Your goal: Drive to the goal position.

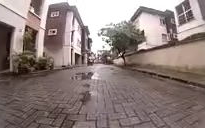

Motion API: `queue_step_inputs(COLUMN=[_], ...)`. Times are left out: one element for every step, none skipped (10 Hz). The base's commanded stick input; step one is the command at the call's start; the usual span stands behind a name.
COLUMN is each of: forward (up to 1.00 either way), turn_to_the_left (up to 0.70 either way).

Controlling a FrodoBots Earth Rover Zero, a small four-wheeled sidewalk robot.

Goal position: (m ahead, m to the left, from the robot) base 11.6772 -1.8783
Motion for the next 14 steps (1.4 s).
queue_step_inputs(forward=[0.50,0.50,0.50,0.50,0.50,0.50,0.50,0.50,0.50,0.50,0.50,0.50,0.50,0.50], turn_to_the_left=[0.00,0.00,0.00,0.00,0.00,0.00,0.00,0.00,0.00,0.00,0.00,0.00,0.00,0.00])
